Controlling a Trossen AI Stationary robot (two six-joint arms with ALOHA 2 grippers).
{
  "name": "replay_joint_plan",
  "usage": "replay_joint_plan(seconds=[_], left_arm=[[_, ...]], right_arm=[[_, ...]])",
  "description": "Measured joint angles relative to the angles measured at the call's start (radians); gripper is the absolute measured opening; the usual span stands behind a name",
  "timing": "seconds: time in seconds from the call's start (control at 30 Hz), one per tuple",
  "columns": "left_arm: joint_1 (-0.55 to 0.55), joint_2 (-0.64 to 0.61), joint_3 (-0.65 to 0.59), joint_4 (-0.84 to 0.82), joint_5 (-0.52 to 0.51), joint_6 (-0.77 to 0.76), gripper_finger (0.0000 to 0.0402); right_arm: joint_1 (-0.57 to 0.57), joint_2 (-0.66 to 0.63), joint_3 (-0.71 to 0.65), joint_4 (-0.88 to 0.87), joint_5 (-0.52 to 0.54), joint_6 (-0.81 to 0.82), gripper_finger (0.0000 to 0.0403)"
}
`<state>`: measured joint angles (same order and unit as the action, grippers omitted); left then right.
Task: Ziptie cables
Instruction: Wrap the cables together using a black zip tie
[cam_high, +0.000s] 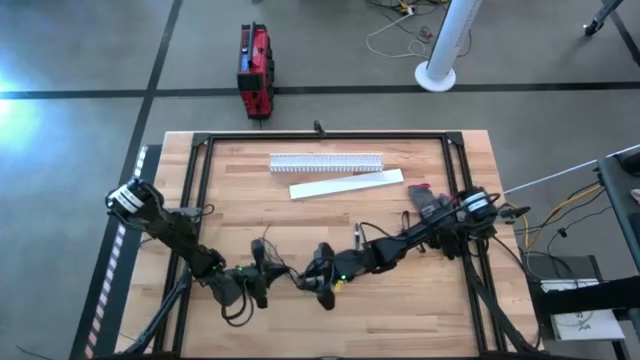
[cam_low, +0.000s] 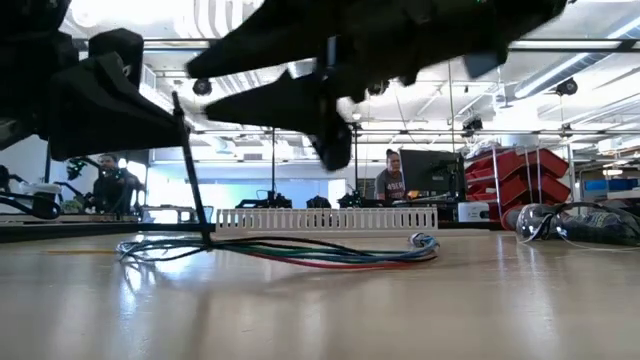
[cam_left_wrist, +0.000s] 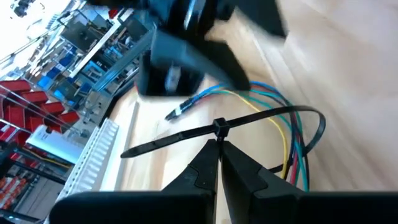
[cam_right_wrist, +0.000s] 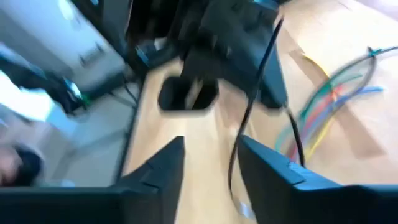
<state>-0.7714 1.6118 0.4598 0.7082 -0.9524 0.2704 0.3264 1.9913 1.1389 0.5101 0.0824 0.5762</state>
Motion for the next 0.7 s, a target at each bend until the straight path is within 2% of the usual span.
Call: replay_joint_plan(seconds=[0.1,0.33,0.53,0.7], left_arm=[[0.017,-0.051,-0.043,0.015,0.028,-0.013,0.0],[0.143,-0.128,-0.133,0.036,0.231,-0.06,0.0],[0.25,-0.146,-0.159,0.133,0.513,-0.067,0.0],[0.319,-0.144,-0.15,0.139,0.651,-0.069,0.0]], right_arm=[[0.0,-0.063,0.0,-0.136,0.034,-0.135,0.0175],[-0.005,-0.149,0.001,-0.312,0.082,-0.507,0.02],[-0.009,-0.107,-0.01,-0.433,0.055,-0.511,0.02],[-0.008,-0.014,-0.014,-0.338,-0.058,-0.469,0.0205]])
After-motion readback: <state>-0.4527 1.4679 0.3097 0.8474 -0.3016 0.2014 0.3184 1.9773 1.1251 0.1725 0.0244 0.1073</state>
